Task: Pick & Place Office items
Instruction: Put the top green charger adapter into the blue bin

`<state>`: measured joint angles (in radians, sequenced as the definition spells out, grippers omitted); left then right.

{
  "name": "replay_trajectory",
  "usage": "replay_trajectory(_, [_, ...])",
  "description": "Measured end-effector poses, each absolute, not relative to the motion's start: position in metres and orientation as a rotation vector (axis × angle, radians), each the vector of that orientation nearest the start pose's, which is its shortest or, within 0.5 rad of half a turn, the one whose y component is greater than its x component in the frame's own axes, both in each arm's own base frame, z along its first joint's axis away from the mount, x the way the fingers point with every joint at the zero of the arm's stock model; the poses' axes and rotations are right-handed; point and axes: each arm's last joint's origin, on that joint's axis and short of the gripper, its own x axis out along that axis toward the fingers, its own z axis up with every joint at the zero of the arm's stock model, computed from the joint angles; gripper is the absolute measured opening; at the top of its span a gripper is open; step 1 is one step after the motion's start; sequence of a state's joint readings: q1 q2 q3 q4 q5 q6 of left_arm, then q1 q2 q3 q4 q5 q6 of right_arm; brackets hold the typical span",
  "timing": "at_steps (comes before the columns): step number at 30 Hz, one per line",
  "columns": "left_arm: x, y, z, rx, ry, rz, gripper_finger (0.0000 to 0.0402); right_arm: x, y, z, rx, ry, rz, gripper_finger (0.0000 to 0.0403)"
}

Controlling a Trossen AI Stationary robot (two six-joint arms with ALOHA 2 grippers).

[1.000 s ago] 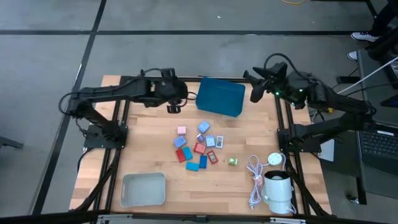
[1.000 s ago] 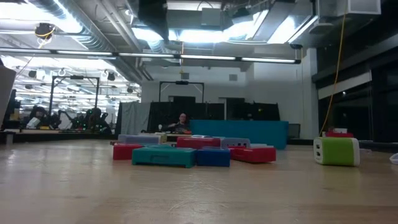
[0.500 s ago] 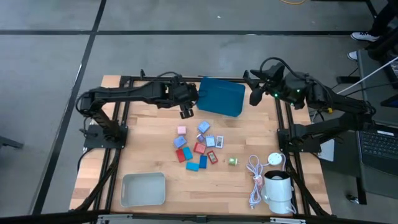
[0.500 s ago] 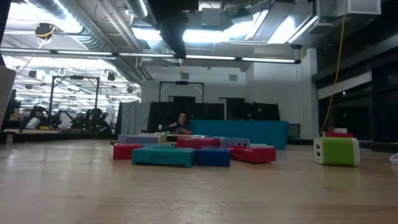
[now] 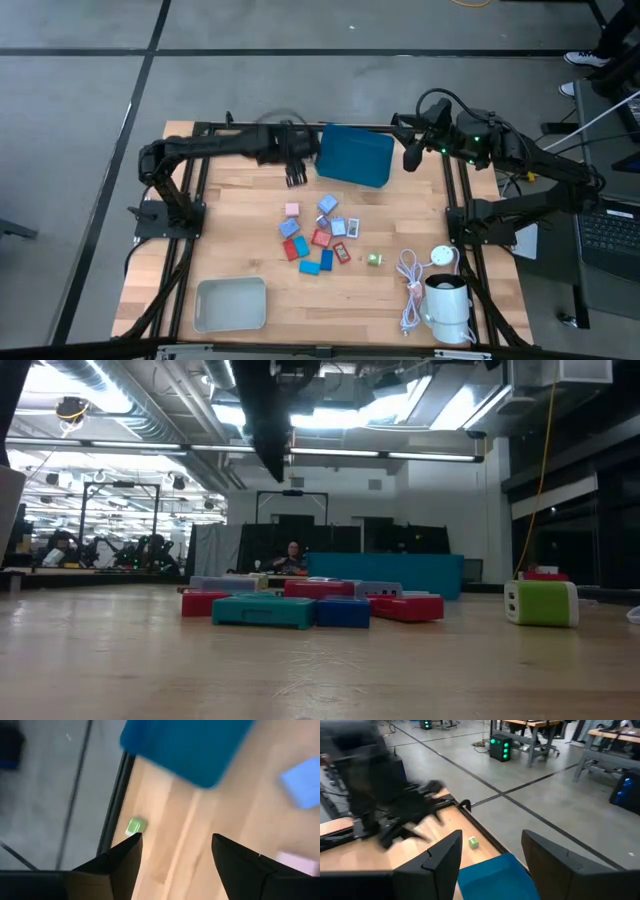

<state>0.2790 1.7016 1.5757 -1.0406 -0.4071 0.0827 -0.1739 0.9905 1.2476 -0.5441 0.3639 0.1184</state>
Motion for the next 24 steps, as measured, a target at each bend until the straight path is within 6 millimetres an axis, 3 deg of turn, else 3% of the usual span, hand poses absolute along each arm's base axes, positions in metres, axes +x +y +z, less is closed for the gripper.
replay_trajectory(9, [0.288,0.197,0.306,0.129,1.24,0.495,0.028,0.184,-0.044,0.419,0.106,0.249,-0.49,0.021])
replay_trajectory(14, [0.277,0.225,0.297,0.199,1.258,0.336,0.029,0.183,-0.049,0.42,0.15,0.218,-0.522,0.021])
replay_trajectory(19, [0.284,0.244,0.262,0.288,1.358,0.156,0.0288,0.181,-0.058,0.42,0.205,0.197,-0.578,0.021])
replay_trajectory(24, [0.295,0.266,0.218,0.231,1.386,0.116,0.0286,0.179,-0.065,0.42,0.232,0.185,-0.634,0.021])
